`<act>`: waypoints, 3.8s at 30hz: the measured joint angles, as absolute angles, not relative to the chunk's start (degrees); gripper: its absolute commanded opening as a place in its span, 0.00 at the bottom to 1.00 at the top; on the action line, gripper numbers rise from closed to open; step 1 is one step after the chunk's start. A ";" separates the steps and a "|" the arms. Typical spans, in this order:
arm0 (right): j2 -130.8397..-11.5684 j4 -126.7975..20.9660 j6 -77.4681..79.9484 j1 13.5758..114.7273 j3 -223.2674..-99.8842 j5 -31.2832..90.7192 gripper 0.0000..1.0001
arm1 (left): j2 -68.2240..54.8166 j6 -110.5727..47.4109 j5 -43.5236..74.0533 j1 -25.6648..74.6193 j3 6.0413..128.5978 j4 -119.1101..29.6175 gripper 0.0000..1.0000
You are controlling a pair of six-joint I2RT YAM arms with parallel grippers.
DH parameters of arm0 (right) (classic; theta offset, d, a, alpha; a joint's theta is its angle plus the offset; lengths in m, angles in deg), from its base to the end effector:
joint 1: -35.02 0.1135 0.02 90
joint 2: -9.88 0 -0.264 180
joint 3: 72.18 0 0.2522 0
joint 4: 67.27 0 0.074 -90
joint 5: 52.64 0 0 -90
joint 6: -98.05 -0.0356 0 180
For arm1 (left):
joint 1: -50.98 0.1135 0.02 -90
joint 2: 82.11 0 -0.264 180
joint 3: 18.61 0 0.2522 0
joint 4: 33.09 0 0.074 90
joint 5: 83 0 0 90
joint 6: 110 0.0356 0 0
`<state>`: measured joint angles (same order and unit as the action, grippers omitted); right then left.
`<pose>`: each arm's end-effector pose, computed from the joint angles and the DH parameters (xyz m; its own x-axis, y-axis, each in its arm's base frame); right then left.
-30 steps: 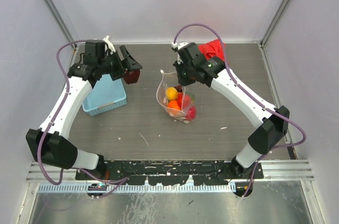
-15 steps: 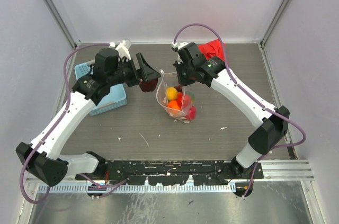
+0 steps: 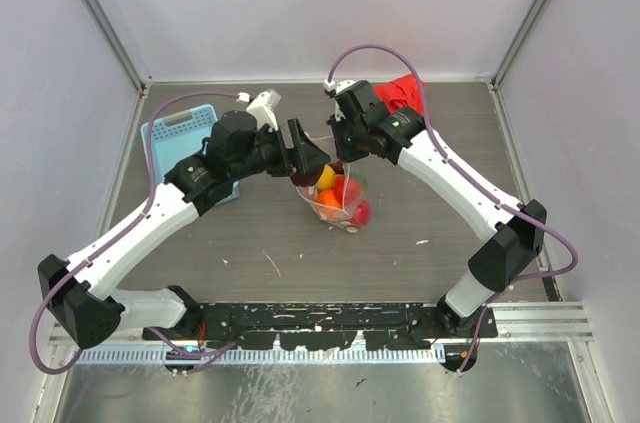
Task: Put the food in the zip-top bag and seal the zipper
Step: Place the fake fruit in the zipper food storage bag, then zip the zipper food storage bag at the center of the board.
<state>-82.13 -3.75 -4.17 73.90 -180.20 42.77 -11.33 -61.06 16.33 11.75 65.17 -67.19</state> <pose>0.2711 0.2143 0.3662 -0.6828 -0.2799 -0.6749 -0.4408 0.8945 0.0750 0.2137 -0.1820 0.3802 -0.6971 -0.2676 -0.6651 0.3757 0.6538 -0.6568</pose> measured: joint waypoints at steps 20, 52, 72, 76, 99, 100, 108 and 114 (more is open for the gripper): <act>-82.13 -3.75 -4.20 73.90 -180.20 42.75 0.00 | -7.48 -57.67 11.45 9.35 63.90 -63.38 0.97; -82.13 -3.78 -4.17 73.92 -180.20 42.59 0.00 | -8.09 -57.06 4.79 9.35 63.05 -78.51 0.33; -87.09 -4.69 -2.49 73.92 -182.17 41.83 0.00 | -11.54 -61.04 9.57 9.24 67.86 -84.21 0.01; -88.71 -5.04 -2.34 73.92 -182.17 40.65 0.14 | -11.61 -61.93 10.07 8.83 67.84 -84.65 0.00; -63.31 -9.22 -1.84 76.19 -167.24 33.48 0.79 | -13.97 -64.32 3.93 8.83 64.40 -84.61 0.00; -62.13 -9.41 -1.99 76.72 -165.62 33.02 0.79 | -13.99 -64.36 3.74 8.80 64.27 -84.48 0.00; -59.36 -11.80 -4.87 84.87 -156.11 32.30 0.73 | -13.99 -64.75 3.30 8.80 63.68 -83.49 0.00; -60.86 -13.68 -6.03 86.99 -153.84 33.44 0.58 | -13.99 -64.84 3.23 8.80 63.64 -83.12 0.00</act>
